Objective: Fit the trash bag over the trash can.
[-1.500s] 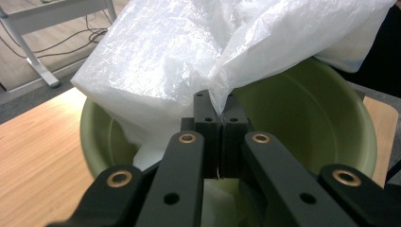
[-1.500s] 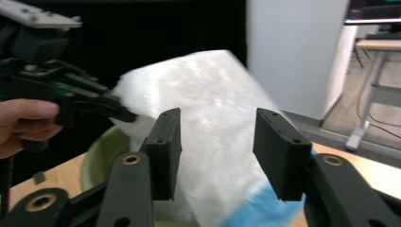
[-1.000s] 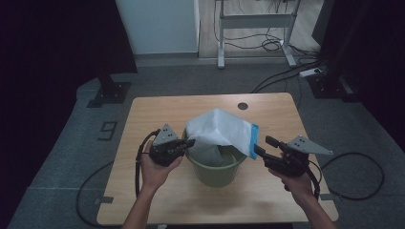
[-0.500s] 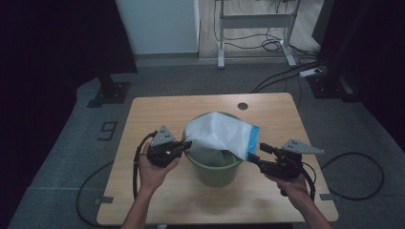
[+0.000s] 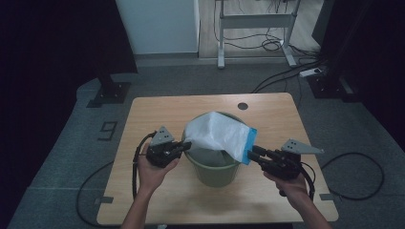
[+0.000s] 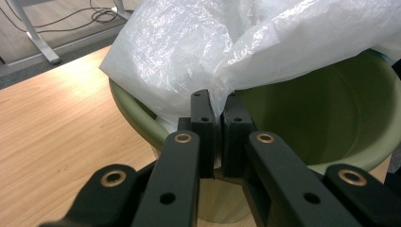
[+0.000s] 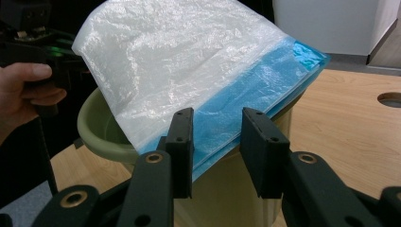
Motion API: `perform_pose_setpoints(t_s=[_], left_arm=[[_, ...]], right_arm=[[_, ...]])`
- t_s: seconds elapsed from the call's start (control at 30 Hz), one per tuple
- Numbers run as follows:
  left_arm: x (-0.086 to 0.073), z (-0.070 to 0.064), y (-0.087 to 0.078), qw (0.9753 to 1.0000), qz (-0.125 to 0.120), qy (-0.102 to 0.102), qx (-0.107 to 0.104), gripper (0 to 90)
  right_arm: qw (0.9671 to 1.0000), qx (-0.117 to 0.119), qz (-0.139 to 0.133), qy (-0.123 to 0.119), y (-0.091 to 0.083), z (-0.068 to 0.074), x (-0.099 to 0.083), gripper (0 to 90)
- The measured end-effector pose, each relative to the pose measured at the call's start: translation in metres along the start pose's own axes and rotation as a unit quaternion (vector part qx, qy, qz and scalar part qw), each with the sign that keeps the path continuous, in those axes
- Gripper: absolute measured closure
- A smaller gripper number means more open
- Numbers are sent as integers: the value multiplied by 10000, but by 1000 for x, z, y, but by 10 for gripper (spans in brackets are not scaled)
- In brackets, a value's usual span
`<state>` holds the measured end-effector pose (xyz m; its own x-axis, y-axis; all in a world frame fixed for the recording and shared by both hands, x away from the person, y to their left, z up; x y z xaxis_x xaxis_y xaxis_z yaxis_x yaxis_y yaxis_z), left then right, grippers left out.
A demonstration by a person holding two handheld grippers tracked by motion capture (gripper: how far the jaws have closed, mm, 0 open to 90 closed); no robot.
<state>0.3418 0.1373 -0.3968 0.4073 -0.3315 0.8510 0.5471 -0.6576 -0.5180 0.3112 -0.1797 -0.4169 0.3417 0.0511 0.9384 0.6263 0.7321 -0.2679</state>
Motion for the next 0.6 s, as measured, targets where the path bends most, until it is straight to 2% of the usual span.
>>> perform_pose_setpoints(t_s=[0.1,0.17,0.23,0.33,0.5,0.6], left_arm=[[-1,1,-1,10000,-9,33,27,835],[-1,1,-2,10000,-65,-17,51,776],[0,1,-4,9998,-181,-69,3,662],[1,-1,-8,9997,-223,-26,-96,511],[2,-6,-15,9990,-293,83,-319,365],[5,-9,-19,9986,-371,196,-315,312]], right_arm=[[10000,-61,44,-53,2,0,-1,688],[9999,-60,26,-95,2,0,-2,740],[9995,-173,48,-257,3,0,-2,796],[9993,-186,50,-308,3,1,-2,880],[9989,-222,20,-408,3,2,1,891],[9985,-242,11,-496,3,4,3,891]])
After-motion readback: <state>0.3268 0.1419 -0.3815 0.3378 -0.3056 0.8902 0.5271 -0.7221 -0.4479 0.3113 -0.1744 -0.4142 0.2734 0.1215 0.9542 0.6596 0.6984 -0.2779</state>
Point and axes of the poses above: each handheld gripper's, and its own axes: y roughly forward along the jaws, x roughly out of its top, z roughly to its left, the point moved 4 cm from there along y, roughly forward along the jaws, and after that the axes turned 3 degrees about -y, right-handed, at the moved point
